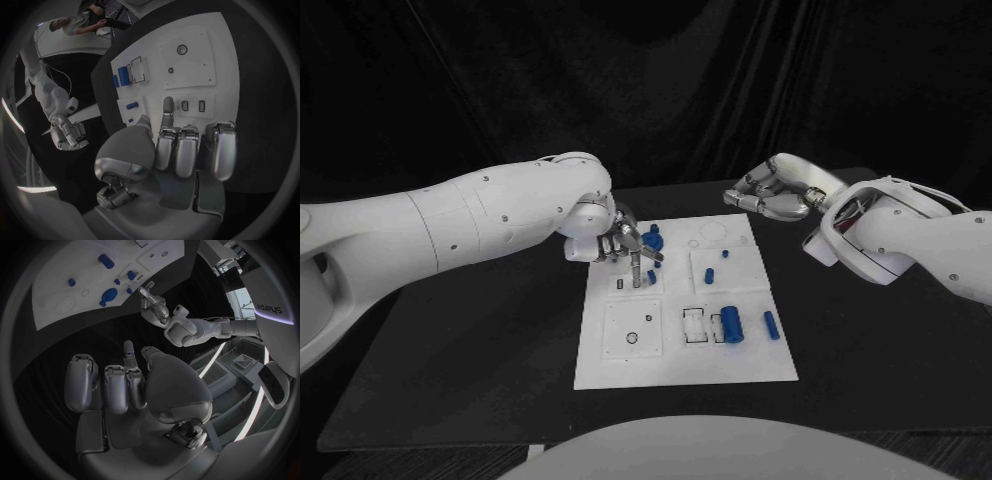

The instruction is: Assemble the parts on the task board

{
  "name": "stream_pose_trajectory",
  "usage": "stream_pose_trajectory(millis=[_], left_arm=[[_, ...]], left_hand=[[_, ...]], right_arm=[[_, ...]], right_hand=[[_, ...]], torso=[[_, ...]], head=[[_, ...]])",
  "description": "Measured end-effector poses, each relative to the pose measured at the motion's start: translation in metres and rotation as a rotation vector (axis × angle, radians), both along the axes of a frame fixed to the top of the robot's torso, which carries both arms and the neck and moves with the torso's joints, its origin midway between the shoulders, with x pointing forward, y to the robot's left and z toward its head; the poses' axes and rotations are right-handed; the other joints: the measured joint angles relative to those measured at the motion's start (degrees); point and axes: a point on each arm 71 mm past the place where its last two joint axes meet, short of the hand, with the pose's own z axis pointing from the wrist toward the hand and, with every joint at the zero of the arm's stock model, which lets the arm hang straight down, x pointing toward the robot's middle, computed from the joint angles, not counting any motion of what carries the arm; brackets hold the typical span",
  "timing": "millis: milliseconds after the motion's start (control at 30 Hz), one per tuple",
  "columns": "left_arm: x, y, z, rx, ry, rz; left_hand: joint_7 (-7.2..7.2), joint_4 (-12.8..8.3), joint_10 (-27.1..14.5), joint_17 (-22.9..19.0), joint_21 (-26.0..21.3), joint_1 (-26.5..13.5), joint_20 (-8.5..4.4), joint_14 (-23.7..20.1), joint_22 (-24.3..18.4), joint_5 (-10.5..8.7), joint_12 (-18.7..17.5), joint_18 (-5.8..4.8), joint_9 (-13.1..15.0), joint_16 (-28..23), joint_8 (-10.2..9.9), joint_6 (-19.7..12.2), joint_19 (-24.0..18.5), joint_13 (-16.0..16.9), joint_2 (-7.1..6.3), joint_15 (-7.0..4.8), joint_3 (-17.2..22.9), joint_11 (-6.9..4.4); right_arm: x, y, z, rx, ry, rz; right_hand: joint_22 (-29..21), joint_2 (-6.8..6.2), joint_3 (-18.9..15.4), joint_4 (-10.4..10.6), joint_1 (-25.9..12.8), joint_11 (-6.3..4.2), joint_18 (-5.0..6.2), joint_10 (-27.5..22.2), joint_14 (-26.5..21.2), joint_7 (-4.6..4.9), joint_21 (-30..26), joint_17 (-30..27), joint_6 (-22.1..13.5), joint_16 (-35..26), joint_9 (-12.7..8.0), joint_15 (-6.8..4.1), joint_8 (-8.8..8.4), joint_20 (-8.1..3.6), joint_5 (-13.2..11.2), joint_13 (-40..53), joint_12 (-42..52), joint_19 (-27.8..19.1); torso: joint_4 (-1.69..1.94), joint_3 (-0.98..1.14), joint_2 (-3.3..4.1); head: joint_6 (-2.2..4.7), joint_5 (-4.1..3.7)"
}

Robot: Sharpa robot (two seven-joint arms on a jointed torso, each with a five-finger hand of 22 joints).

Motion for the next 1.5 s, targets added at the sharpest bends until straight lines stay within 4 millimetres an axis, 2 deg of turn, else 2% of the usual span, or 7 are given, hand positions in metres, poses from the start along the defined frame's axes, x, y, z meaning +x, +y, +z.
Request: stream_pose_trajectory(millis=[267,600,1500], left_arm=[[0.002,0.001,-0.009,0.003,0.011,0.016],[0.006,-0.002,-0.016,-0.003,0.014,0.029],[0.010,-0.007,-0.032,-0.019,0.022,0.050]], left_hand=[[0.00,-0.4,-0.2,0.0,0.0,0.0,-0.41,-0.2,0.0,0.84,0.0,0.00,1.5,0.0,0.0,0.0,-0.4,-0.2,0.00,-0.17,0.7,0.15],[-0.10,-1.4,-0.2,0.0,-0.5,0.0,-0.70,-0.2,0.0,1.38,0.0,0.00,3.4,0.0,0.0,-1.4,-1.1,-0.2,0.00,-0.17,2.0,0.15],[0.23,-2.6,-0.2,0.0,-0.7,0.3,-0.49,-0.2,0.0,2.06,0.0,0.00,5.1,0.0,-0.2,-2.5,-1.3,-0.2,-0.30,-0.16,3.6,0.17]], right_arm=[[0.000,-0.001,-0.001,-0.002,0.005,0.000],[-0.001,-0.002,-0.004,-0.005,0.014,-0.001],[-0.001,-0.002,-0.008,-0.014,0.036,0.003]], right_hand=[[0.0,0.00,0.0,0.0,0.0,0.00,0.00,0.0,0.0,0.00,0.0,0.0,0.0,0.0,0.0,0.00,0.00,0.00,0.0,0.0,0.0,0.0],[0.0,0.00,0.0,0.0,0.0,0.00,0.00,0.0,0.0,0.00,0.0,0.0,0.0,0.0,0.0,0.00,0.00,0.00,0.0,0.0,0.0,0.0],[0.0,0.00,0.0,0.0,0.0,0.00,-0.01,0.0,0.0,0.00,0.0,0.0,0.0,0.0,0.0,0.00,0.00,0.00,0.0,0.0,0.0,0.0]], torso=[[0.07,0.03,-0.01],[-0.08,0.10,-0.06],[-0.09,0.26,-0.22]], head=[[0.00,-0.29],[0.00,-0.03],[0.00,-0.60]])
